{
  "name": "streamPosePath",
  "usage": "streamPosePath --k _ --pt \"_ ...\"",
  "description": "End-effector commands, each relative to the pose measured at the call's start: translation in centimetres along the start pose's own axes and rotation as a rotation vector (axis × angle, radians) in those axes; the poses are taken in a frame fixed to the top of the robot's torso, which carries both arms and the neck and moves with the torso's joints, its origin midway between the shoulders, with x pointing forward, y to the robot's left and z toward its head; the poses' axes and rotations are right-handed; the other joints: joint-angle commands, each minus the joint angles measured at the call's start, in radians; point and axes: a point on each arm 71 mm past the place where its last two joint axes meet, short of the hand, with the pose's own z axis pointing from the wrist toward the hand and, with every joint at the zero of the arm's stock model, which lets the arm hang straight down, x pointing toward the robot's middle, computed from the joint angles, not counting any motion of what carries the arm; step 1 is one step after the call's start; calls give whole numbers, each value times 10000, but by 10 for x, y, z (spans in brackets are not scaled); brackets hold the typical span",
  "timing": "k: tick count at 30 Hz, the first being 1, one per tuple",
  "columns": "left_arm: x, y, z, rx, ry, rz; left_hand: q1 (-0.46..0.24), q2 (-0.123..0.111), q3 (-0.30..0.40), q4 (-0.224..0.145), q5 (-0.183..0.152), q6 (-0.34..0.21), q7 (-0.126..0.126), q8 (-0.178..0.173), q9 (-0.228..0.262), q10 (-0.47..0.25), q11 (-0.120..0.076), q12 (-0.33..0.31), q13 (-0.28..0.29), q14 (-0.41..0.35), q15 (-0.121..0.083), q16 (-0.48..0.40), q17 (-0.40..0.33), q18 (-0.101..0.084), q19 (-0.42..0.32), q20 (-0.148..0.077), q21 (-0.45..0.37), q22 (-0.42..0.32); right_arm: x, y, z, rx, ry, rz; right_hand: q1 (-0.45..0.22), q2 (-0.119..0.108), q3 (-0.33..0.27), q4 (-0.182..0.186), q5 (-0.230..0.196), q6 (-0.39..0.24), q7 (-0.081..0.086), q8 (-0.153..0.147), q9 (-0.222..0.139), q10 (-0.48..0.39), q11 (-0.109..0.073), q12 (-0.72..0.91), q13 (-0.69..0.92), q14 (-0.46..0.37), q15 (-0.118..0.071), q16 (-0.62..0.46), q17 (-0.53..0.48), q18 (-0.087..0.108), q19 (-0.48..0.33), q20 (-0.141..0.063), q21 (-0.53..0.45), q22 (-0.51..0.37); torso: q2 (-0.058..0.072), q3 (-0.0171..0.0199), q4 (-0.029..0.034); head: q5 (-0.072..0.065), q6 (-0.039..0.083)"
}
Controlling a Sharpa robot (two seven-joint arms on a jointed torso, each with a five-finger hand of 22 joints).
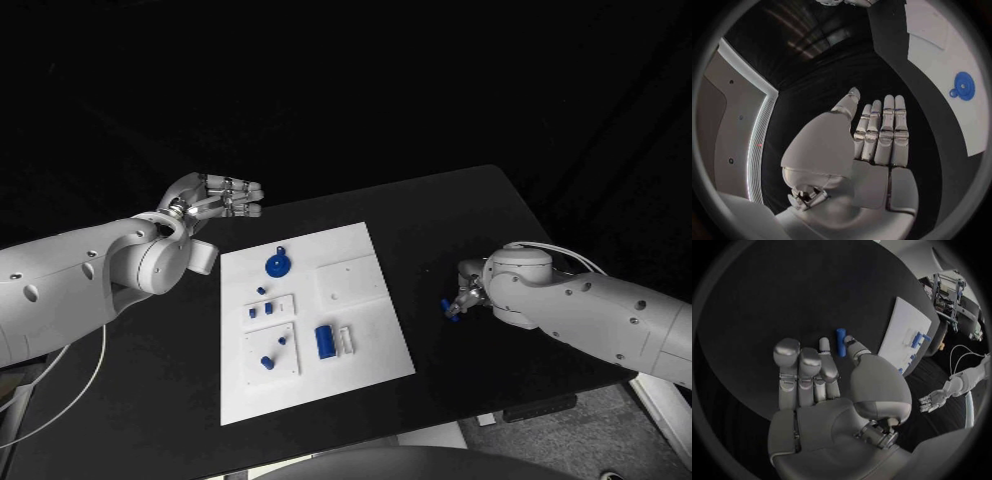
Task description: Assemble the parts on the task board
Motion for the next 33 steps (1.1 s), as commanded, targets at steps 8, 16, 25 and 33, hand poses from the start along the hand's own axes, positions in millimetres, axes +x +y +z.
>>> streamPosePath --k 8,16,25,33 --pt "1 -1 0 25 126 -102 -66 51 -71 3 -29 -112 -25 -20 -8 12 6 23 2 29 3 -5 11 -169 82 19 8 -52 12 10 6 403 -154 -570 -42 82 -15 -103 94 -11 21 -70 -1231 -12 12 69 94 6 64 31 -9 -5 565 42 -32 615 6 2 13 28 -64" --pt "1 0 0 -32 130 -104 -66 51 -71 3 -29 -112 -25 -20 -8 12 6 23 2 29 3 -5 11 -169 82 19 8 -52 16 18 4 204 -40 -709 132 284 -40 -475 480 55 -10 -74 -1220 -12 -6 70 96 4 51 31 -14 -18 562 29 -37 613 3 -14 -22 99 -117" --pt "1 0 0 -94 136 -105 -38 51 -96 -1 -19 -169 -9 -22 -9 -20 17 24 2 14 9 -4 12 -166 85 26 17 -142 23 20 8 227 -8 -1134 240 534 -153 -1161 741 15 9 -78 -1286 -22 6 76 100 9 63 46 -13 -32 559 38 -35 624 -5 4 -7 145 -116" --pt "2 0 -1 -134 144 -101 -19 52 -93 -11 -11 -178 -7 -15 -6 -27 18 23 2 9 10 -5 12 -165 87 26 20 -158 31 22 12 109 342 -1184 850 913 1176 -2370 2901 14 160 -73 -1524 -95 60 63 105 -6 118 33 -38 -28 544 88 -47 664 -5 2 -19 221 -151"
